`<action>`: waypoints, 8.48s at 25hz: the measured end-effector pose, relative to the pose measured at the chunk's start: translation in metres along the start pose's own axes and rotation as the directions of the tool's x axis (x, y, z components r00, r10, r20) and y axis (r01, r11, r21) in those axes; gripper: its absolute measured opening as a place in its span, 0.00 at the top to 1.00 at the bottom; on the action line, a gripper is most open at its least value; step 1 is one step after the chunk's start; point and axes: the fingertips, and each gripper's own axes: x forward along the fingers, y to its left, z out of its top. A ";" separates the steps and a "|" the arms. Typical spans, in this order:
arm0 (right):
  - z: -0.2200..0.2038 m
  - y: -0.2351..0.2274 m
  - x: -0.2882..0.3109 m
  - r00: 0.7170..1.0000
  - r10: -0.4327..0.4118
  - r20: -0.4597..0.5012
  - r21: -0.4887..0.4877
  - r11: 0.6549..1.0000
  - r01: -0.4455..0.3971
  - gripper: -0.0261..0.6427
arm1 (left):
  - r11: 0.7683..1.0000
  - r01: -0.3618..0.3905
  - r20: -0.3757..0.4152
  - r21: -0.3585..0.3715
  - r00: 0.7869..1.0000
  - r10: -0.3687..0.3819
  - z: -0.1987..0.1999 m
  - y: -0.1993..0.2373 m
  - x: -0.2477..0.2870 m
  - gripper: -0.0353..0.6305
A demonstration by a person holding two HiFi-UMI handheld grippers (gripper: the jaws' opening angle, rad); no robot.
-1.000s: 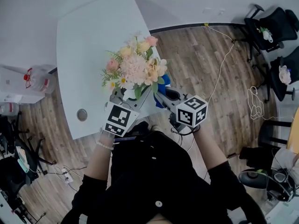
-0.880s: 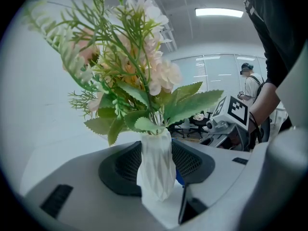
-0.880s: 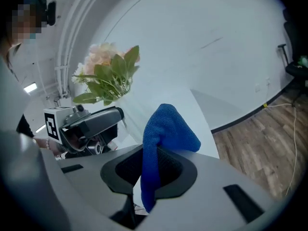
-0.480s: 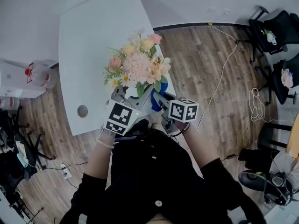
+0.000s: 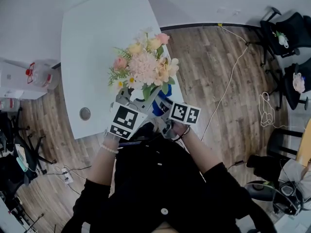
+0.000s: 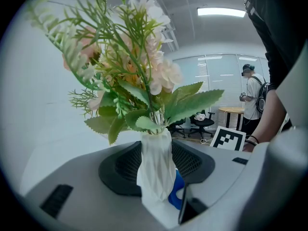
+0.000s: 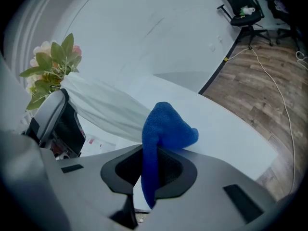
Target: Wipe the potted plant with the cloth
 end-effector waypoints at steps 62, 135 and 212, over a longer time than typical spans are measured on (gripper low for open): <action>-0.059 0.063 0.006 0.909 -0.109 -0.403 -0.756 0.599 -0.263 0.84 | 1.000 0.009 -0.035 0.000 0.999 -0.009 -0.001 -0.002 0.001 0.64; 0.057 0.005 -0.109 0.964 -0.220 0.147 -0.559 0.786 0.264 0.84 | 0.999 0.009 -0.025 0.042 1.000 -0.008 -0.001 -0.004 0.004 0.64; 0.105 0.097 -0.158 0.900 -0.044 0.434 -0.703 0.608 0.369 0.84 | 0.994 -0.105 -0.020 -0.026 0.994 0.104 0.016 -0.002 -0.093 0.92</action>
